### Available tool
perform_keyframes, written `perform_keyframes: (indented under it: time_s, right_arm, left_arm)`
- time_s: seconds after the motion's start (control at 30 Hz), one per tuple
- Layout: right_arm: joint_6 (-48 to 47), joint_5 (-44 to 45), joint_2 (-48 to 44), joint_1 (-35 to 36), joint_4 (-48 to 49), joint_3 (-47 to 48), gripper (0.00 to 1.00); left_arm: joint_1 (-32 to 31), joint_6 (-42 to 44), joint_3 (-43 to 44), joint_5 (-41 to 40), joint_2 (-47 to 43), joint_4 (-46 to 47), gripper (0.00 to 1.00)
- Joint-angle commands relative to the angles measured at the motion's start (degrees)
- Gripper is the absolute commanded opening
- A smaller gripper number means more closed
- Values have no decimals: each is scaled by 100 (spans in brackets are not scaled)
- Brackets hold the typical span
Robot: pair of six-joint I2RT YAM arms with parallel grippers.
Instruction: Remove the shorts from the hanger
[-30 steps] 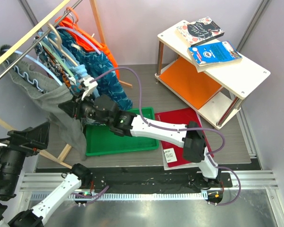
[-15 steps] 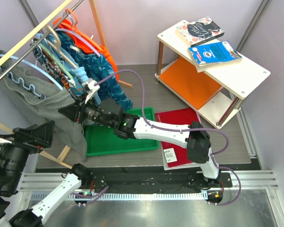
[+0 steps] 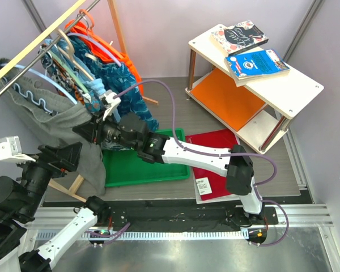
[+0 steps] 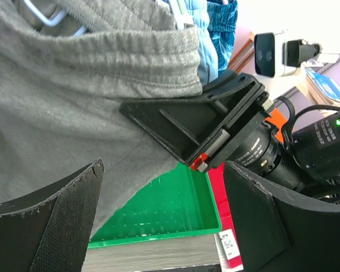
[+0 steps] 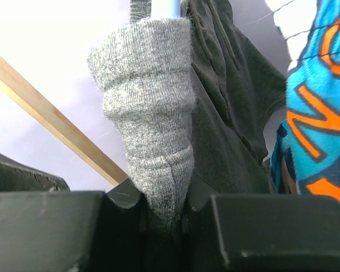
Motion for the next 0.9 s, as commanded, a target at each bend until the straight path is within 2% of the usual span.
perform_keyframes:
  time_s: [0.0, 0.23, 0.37, 0.57, 0.73, 0.87]
  right_arm:
    - [181, -151, -338, -131, 1136, 583, 1]
    - [330, -441, -346, -139, 996, 979, 1]
    - [550, -371, -899, -113, 1380, -71, 1]
    - [691, -590, -1462, -87, 1567, -918, 1]
    - [340, -731, -1787, -25, 891, -1121, 1]
    - [-152, -907, -2208, -25, -118, -1348, 1]
  left_arm:
    - [-18, -314, -28, 77, -96, 259, 86]
    - [-18, -639, 129, 42, 44, 30, 86]
    - [-18, -807, 165, -20, -26, 65, 85]
    - [-18, -693, 393, -81, -44, -31, 86]
    - [-35, -421, 551, -64, 26, -49, 85]
    - [-26, -175, 762, 103, 334, -110, 85]
